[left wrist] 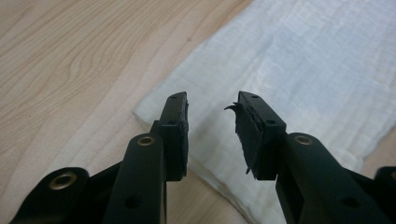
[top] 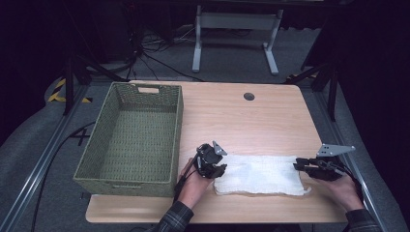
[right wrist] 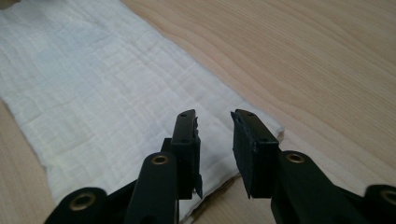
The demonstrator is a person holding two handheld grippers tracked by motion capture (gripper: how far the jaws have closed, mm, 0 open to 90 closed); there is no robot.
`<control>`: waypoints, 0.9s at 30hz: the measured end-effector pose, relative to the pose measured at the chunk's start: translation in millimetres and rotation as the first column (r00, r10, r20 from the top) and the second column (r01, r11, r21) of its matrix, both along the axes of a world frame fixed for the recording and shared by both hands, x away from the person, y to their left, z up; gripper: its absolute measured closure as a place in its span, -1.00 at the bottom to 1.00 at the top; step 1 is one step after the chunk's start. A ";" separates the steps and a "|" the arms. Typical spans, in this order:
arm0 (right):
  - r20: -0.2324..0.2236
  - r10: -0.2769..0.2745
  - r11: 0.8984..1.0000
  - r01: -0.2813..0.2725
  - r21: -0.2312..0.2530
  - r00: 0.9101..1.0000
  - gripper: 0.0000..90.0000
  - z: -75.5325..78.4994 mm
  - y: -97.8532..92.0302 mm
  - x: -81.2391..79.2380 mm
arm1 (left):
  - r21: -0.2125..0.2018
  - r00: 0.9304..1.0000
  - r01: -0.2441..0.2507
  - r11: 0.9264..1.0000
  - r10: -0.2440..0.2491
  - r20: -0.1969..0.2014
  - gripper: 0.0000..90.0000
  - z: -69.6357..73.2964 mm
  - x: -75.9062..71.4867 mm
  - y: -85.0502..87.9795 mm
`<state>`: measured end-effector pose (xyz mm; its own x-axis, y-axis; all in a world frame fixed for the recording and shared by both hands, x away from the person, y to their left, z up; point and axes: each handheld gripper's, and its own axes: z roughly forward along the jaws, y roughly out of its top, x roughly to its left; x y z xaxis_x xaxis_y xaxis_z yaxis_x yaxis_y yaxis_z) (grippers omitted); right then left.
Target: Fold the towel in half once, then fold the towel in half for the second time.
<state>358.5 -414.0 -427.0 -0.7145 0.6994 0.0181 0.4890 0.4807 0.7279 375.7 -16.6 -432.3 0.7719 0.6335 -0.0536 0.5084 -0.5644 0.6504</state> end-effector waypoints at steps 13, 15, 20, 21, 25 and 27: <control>-0.026 -0.052 0.999 0.052 0.002 0.998 0.50 -8.1 -15.4 39.6 | 0.015 0.997 -0.079 0.997 0.079 -0.012 0.40 -5.3 27.5 0.8; -0.039 -0.047 0.999 0.047 0.004 0.998 0.50 -11.9 -16.0 43.1 | 0.010 0.995 -0.094 0.996 0.094 -0.019 0.40 -6.6 29.8 2.5; -0.058 -0.027 1.000 0.026 -0.017 0.998 0.53 -18.7 -10.5 46.0 | 0.023 0.994 -0.110 0.994 0.110 -0.023 0.40 -9.6 34.3 5.6; -0.060 -0.026 0.999 0.025 -0.023 0.998 0.54 -19.3 -9.5 46.0 | 0.027 0.993 -0.111 0.993 0.112 -0.028 0.40 -11.0 35.1 5.5; -0.064 -0.023 0.999 0.020 -0.045 0.998 0.63 -23.1 -6.9 45.7 | 0.041 0.993 -0.112 0.993 0.113 -0.035 0.40 -13.7 36.5 4.0; -0.066 -0.022 0.999 0.019 -0.045 0.998 0.67 -22.9 -7.1 45.4 | 0.057 0.994 -0.103 0.993 0.105 -0.036 0.41 -14.6 37.6 3.6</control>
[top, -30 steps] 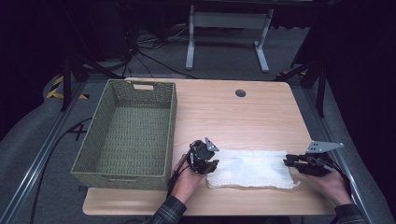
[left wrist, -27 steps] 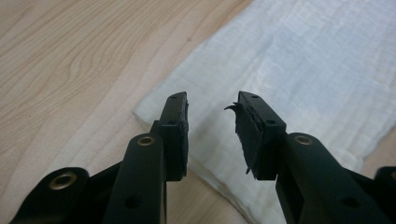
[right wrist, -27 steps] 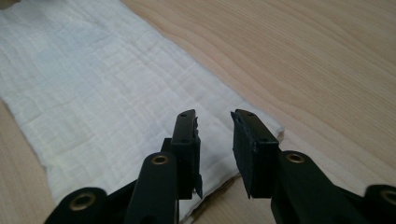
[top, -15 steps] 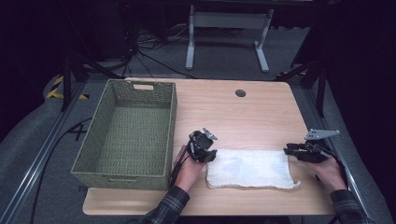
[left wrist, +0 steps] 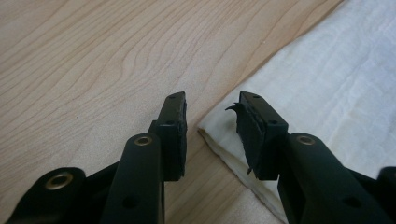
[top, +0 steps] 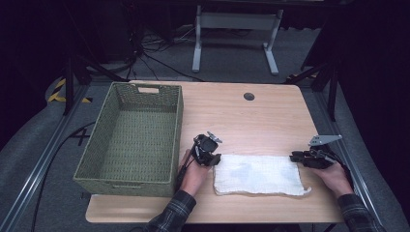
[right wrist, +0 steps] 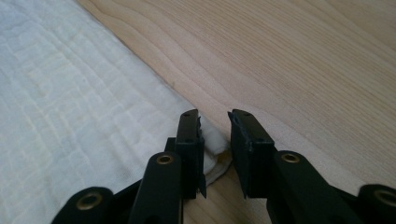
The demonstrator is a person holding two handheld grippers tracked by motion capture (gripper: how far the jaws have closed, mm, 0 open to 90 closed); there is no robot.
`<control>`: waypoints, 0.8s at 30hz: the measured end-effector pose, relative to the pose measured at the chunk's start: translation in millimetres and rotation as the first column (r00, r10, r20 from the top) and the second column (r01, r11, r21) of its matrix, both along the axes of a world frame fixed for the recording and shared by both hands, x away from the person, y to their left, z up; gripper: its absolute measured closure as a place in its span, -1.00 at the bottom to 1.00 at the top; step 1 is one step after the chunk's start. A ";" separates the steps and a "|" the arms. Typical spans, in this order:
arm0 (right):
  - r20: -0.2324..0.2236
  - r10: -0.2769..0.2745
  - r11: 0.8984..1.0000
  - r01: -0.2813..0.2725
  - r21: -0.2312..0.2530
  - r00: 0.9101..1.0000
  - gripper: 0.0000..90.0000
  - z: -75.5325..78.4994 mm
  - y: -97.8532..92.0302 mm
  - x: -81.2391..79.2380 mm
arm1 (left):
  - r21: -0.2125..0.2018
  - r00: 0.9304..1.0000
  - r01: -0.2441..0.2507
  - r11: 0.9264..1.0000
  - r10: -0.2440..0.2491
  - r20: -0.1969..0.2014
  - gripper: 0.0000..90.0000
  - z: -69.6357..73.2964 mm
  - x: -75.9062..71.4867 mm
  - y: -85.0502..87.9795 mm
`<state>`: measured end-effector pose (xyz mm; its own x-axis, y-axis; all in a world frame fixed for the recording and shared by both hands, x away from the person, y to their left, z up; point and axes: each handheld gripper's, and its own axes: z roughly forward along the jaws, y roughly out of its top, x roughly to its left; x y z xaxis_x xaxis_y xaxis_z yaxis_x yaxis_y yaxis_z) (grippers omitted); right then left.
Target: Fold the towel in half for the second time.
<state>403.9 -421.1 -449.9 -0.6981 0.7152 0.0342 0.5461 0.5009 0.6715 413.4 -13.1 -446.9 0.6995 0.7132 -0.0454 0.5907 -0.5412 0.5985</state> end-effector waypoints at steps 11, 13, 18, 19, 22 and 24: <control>0.010 0.005 1.000 -0.005 -0.017 1.000 0.92 0.7 0.9 -2.4 | 0.001 0.999 0.043 0.999 -0.043 -0.017 0.78 -3.9 -0.3 -4.8; 0.015 0.001 1.000 -0.001 -0.024 1.000 0.93 1.0 0.1 -2.3 | -0.007 0.999 0.040 0.999 -0.040 -0.024 0.84 -3.5 -1.4 -5.9; 0.032 -0.015 1.000 0.015 -0.012 0.999 0.93 5.4 -3.9 -2.5 | -0.048 0.999 0.043 0.998 -0.043 0.008 0.88 4.5 -4.7 -3.7; 0.043 -0.019 1.000 0.019 -0.006 0.999 0.93 7.7 -5.1 -2.7 | -0.055 0.999 0.039 0.998 -0.039 0.013 0.88 6.6 -5.6 -3.1; 0.067 -0.030 1.000 0.030 0.004 0.997 0.93 14.5 -7.9 -3.4 | -0.074 0.999 0.034 0.997 -0.031 0.041 0.88 12.2 -7.2 -2.7; 0.081 -0.033 0.999 0.032 0.010 0.996 0.93 19.2 -10.5 -3.1 | -0.080 0.997 0.034 0.996 -0.029 0.067 0.88 18.8 -7.6 -1.8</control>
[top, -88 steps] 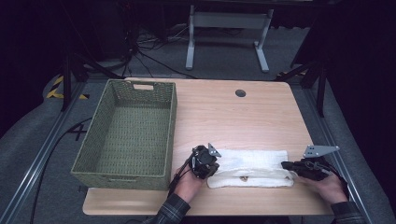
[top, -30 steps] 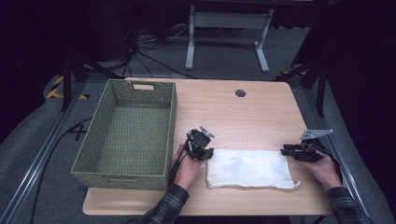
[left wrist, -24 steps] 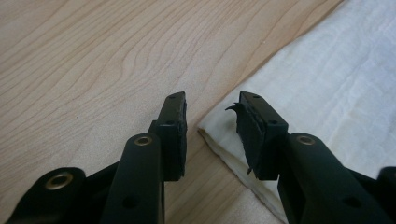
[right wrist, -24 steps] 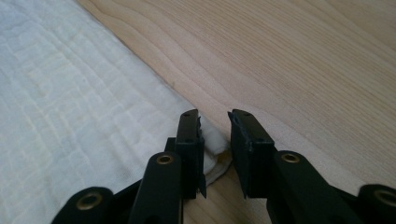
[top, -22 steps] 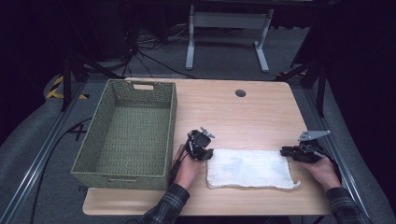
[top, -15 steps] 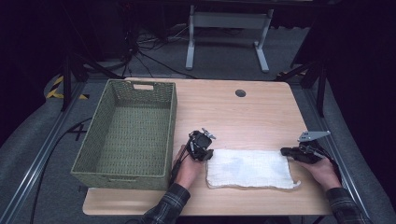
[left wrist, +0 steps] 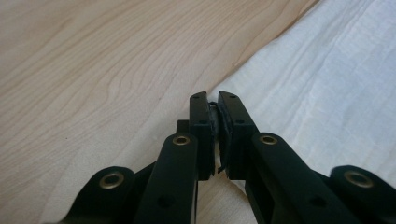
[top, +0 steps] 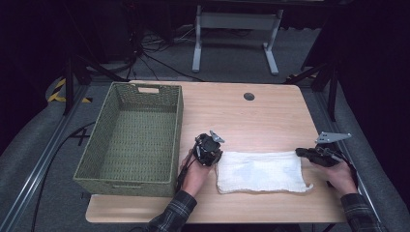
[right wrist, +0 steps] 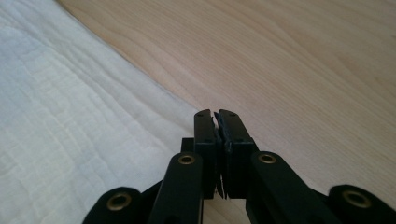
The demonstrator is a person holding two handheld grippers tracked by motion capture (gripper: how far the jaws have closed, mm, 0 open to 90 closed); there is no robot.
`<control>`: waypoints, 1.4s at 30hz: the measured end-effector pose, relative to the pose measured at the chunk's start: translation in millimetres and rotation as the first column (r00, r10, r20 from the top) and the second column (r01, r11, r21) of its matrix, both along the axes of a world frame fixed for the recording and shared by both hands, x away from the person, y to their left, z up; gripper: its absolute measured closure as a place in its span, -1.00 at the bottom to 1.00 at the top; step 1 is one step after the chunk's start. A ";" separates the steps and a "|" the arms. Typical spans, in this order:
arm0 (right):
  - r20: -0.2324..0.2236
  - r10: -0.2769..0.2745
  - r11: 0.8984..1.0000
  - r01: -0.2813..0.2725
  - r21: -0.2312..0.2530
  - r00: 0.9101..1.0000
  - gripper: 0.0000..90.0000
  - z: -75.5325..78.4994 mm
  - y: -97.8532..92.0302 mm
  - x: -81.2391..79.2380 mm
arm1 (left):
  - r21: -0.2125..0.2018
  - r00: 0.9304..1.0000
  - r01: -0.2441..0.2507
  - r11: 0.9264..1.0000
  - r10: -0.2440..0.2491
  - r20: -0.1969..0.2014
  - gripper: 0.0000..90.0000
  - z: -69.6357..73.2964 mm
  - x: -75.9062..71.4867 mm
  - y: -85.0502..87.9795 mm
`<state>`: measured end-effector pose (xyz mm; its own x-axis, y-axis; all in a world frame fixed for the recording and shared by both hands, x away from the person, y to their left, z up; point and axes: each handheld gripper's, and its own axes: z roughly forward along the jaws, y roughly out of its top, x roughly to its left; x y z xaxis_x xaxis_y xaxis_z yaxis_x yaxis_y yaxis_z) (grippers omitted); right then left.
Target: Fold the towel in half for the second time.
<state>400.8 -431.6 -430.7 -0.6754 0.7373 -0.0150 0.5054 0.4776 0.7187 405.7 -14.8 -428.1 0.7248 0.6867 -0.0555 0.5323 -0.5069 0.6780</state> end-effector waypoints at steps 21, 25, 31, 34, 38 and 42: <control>0.077 0.018 1.000 -0.019 0.018 0.997 0.93 16.8 1.0 -29.1 | -0.031 0.996 0.030 0.999 -0.028 0.090 0.88 18.3 -28.6 6.7; 0.085 0.029 0.999 -0.031 0.023 0.996 0.93 19.6 2.4 -35.9 | -0.029 0.994 0.049 0.998 -0.046 0.096 0.88 19.5 -37.0 9.8; 0.095 0.041 0.999 -0.043 0.014 0.995 0.93 19.1 4.7 -45.3 | -0.029 0.992 0.060 0.998 -0.056 0.109 0.88 20.5 -52.1 12.6; 0.115 0.042 0.999 -0.044 0.014 0.992 0.93 21.9 4.4 -45.9 | -0.039 0.992 0.053 0.998 -0.048 0.119 0.88 23.0 -53.6 13.2; 0.174 0.025 0.999 -0.031 0.035 0.984 0.93 33.8 3.5 -38.4 | -0.057 0.989 0.047 0.997 -0.039 0.140 0.88 29.9 -49.3 11.8; 0.165 0.035 0.999 -0.041 0.031 0.986 0.93 31.4 4.6 -39.0 | -0.046 0.991 0.046 0.998 -0.040 0.124 0.88 25.9 -51.5 12.5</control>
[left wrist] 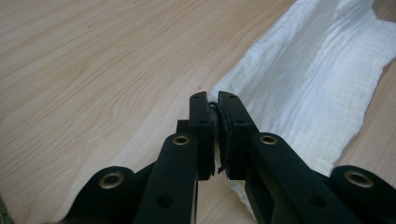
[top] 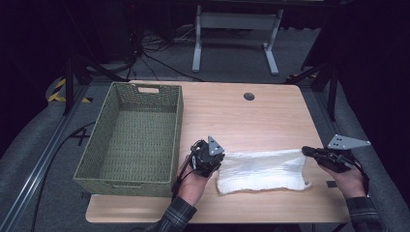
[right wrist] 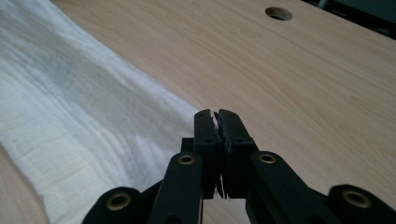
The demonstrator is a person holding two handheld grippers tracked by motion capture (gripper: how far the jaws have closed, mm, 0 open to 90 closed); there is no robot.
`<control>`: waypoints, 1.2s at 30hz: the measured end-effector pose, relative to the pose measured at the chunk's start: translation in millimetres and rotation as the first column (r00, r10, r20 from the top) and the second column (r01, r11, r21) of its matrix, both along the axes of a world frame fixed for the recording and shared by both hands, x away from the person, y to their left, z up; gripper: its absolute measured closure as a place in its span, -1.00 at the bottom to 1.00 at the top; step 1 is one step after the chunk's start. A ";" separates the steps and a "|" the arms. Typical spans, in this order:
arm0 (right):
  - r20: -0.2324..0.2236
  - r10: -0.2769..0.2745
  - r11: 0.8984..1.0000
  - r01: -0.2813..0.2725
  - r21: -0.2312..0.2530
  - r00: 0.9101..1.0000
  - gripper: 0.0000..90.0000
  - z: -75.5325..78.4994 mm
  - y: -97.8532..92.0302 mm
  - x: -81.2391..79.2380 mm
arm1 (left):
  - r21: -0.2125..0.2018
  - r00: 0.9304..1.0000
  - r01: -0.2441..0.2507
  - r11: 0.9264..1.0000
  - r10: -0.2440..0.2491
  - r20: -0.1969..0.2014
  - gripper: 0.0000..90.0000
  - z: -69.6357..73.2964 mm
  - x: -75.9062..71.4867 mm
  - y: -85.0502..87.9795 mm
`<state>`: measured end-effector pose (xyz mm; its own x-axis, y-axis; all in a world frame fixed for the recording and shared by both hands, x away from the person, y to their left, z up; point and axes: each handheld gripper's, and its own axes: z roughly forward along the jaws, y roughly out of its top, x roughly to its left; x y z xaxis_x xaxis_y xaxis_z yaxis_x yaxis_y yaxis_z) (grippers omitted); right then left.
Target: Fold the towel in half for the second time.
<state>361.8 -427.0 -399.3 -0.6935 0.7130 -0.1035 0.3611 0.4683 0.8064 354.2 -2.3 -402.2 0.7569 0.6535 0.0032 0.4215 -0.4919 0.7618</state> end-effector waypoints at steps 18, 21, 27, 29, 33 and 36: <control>-0.089 0.056 0.997 -0.060 -0.046 0.994 0.93 -26.1 0.6 -30.8 | 0.020 0.997 0.057 0.998 -0.056 -0.061 0.88 -21.7 -31.6 6.9; -0.099 0.059 0.997 -0.064 -0.046 0.993 0.92 -27.1 0.5 -35.4 | 0.024 0.995 0.063 0.998 -0.061 -0.079 0.88 -24.5 -34.2 7.9; -0.125 0.070 0.996 -0.076 -0.047 0.990 0.92 -31.4 0.2 -43.5 | 0.047 0.986 0.103 0.994 -0.096 -0.133 0.88 -34.8 -42.0 5.7; -0.143 0.081 0.995 -0.089 -0.050 0.986 0.91 -35.0 0.0 -45.0 | 0.073 0.982 0.123 0.990 -0.110 -0.156 0.87 -38.7 -43.2 5.4; -0.167 0.083 0.995 -0.092 -0.047 0.982 0.85 -38.4 -0.3 -46.8 | 0.073 0.978 0.131 0.989 -0.117 -0.175 0.83 -40.9 -43.3 5.1; -0.174 0.080 0.996 -0.085 -0.023 0.982 0.71 -35.9 -1.9 -47.5 | 0.051 0.977 0.134 0.990 -0.124 -0.172 0.64 -36.9 -42.4 6.3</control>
